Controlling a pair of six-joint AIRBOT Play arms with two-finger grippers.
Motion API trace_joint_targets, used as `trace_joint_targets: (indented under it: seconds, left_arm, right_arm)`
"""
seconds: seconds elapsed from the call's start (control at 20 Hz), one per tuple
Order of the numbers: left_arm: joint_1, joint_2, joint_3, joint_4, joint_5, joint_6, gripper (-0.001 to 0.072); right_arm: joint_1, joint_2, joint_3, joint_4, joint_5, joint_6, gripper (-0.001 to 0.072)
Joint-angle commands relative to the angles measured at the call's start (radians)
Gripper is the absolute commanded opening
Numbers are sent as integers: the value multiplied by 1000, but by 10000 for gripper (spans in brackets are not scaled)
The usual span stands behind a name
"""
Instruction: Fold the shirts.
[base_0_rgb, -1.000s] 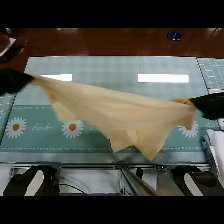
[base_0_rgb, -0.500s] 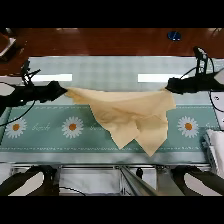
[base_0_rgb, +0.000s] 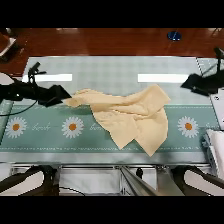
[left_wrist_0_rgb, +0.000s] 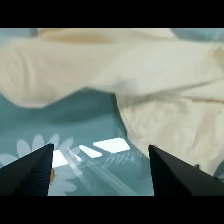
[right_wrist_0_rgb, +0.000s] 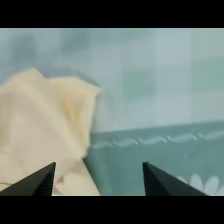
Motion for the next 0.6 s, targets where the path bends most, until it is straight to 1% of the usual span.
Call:
trace_joint_targets:
  seconds: [0.0, 0.05, 0.1, 0.25, 0.35, 0.45, 0.55]
  left_arm:
    - [-68, 0, -165, -107, -51, 33, 700]
    - [-115, -1, -224, -177, -11, 68, 700]
    - [-161, -1, -264, -222, 42, 78, 700]
    - [-300, -18, -303, -264, 224, 48, 700]
    - [-360, -47, -296, -329, 321, 48, 699]
    - [-401, -84, -283, -386, 389, 48, 698]
    - [-422, -132, -253, -396, 393, 48, 697]
  right_arm:
    - [-122, 127, -289, 44, -17, -18, 618]
    - [-128, 169, -380, 80, -41, -60, 618]
    - [-127, 207, -449, 100, -58, -84, 617]
    - [-125, 278, -559, 160, -73, -129, 617]
    - [-125, 286, -586, 186, -61, -150, 618]
    - [-125, 286, -596, 200, -53, -158, 617]
    - [-125, 286, -595, 215, -53, -164, 617]
